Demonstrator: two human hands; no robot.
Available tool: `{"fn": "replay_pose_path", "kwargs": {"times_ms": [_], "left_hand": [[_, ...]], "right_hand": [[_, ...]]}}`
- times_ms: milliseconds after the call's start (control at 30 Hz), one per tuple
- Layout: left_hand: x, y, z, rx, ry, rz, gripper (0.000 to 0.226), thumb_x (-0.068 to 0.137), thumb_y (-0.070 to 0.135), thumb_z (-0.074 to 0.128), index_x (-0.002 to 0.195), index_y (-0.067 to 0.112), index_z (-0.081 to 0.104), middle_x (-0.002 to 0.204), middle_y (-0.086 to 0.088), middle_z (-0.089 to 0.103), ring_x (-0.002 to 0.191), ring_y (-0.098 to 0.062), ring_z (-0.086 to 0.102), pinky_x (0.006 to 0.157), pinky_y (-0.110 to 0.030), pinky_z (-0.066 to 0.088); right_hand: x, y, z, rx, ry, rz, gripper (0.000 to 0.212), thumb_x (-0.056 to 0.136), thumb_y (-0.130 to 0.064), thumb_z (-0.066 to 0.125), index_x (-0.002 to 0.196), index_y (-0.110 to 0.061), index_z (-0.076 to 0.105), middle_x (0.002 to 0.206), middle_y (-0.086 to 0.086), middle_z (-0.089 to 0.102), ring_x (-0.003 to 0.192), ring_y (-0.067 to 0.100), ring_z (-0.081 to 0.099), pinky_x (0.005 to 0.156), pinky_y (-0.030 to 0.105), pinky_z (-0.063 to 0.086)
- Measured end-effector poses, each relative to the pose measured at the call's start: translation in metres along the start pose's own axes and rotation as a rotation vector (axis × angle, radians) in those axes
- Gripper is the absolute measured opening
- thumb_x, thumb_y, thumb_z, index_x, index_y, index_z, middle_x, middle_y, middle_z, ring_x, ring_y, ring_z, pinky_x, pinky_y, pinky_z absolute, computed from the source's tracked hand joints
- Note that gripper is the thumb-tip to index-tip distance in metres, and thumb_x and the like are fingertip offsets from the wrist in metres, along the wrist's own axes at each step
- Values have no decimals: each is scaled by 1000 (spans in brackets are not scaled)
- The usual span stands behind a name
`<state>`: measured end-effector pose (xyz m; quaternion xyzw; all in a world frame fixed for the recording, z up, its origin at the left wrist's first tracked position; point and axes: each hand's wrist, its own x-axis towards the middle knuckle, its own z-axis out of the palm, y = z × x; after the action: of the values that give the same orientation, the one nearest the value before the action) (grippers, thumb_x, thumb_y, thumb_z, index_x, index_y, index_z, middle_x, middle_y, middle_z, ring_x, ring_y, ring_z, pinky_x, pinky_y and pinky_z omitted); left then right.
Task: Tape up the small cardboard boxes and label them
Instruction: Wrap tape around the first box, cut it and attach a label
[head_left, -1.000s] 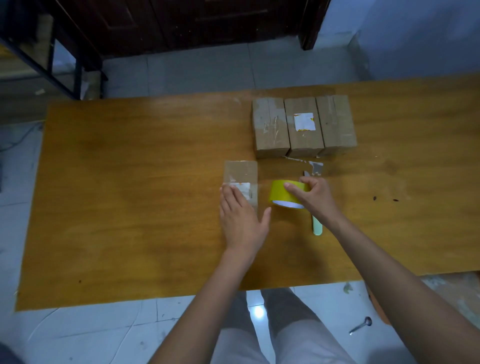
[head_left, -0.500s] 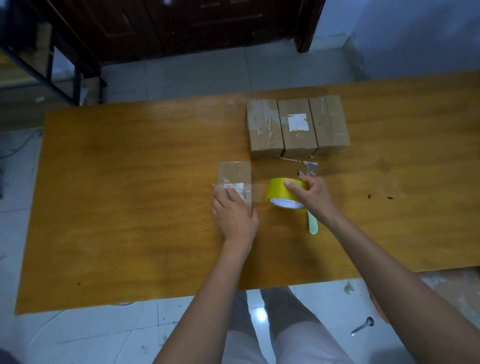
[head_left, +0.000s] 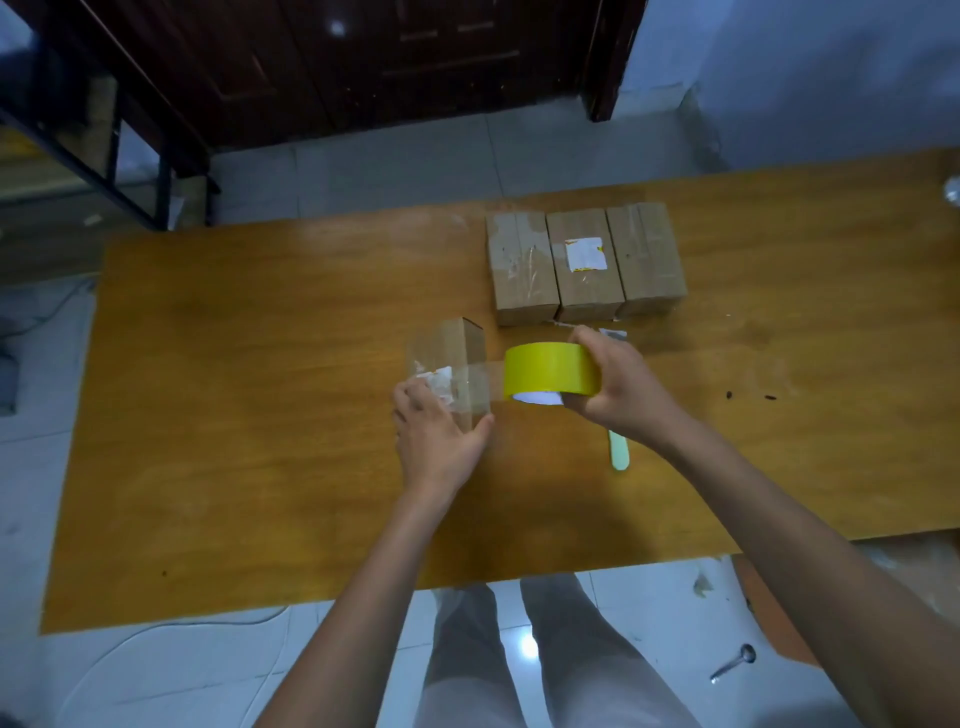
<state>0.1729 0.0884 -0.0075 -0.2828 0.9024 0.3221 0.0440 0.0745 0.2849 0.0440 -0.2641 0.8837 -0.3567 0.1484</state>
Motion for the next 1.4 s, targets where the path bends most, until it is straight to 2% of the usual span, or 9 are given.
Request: {"fn": "replay_pose_path", "kwargs": {"times_ms": [133,367,500,633,867,1033,1200,1333,1400], "left_hand": [[1,1,-20,-120,23,36,80,73,41,81,126,6,32,130,-11,33,120,-31,44,94,-48,48],[9,-14,-62,-269,50,82,74,73,34,83,117,24,24,130,-8,33,117,-24,49,90,-42,54],[7,-6,-69,-512,-29,17,72,75,21,84,118,20,26,132,-7,34,108,-10,55,78,-22,56],[2,-1,-81,-685,-69,15,73,74,20,84,118,21,26,119,8,41,100,4,56,67,-12,53],[-9,20,-107,-936,-171,16,81,50,45,82,112,29,33,122,-1,46,108,-12,56,68,-20,55],[-17,31,-120,-1063,-242,16,81,49,38,82,115,27,36,124,-7,49,112,-20,58,71,-23,56],[-21,36,-126,-1168,-307,-33,80,49,32,81,117,24,39,126,-13,53,112,-27,61,69,-27,57],[-23,39,-127,-1315,-360,-91,73,59,14,76,121,12,38,113,-12,62,90,-21,70,62,-31,57],[-25,43,-126,-1409,-420,-96,86,57,16,81,130,3,37,116,-17,63,95,-29,66,70,-40,57]], "right_hand": [[5,-4,-11,-104,4,-11,40,69,7,70,84,-17,41,75,-6,44,64,5,42,51,24,29],[2,-3,-26,-475,-34,21,31,65,0,63,78,-13,38,75,3,49,67,28,48,47,32,22],[8,-10,-28,-465,2,15,33,67,-2,66,76,-13,37,73,4,50,64,27,46,46,31,23],[9,-15,-29,-420,-10,24,29,65,1,60,76,-13,38,73,4,50,64,27,47,49,33,31],[8,-24,-21,-353,6,39,27,65,3,57,75,-12,37,69,3,48,62,26,47,47,33,30],[11,-35,-18,-314,20,34,24,65,4,57,80,-8,42,72,8,52,64,28,48,51,39,39],[13,-45,-15,-315,27,35,26,66,3,58,81,-9,41,72,5,50,64,28,48,49,35,35],[14,-53,-13,-292,24,43,27,65,3,57,80,-9,38,72,6,49,66,31,47,49,37,33],[14,-60,-9,-280,6,47,27,64,3,56,81,-8,38,72,9,50,65,33,48,48,38,34]]}}
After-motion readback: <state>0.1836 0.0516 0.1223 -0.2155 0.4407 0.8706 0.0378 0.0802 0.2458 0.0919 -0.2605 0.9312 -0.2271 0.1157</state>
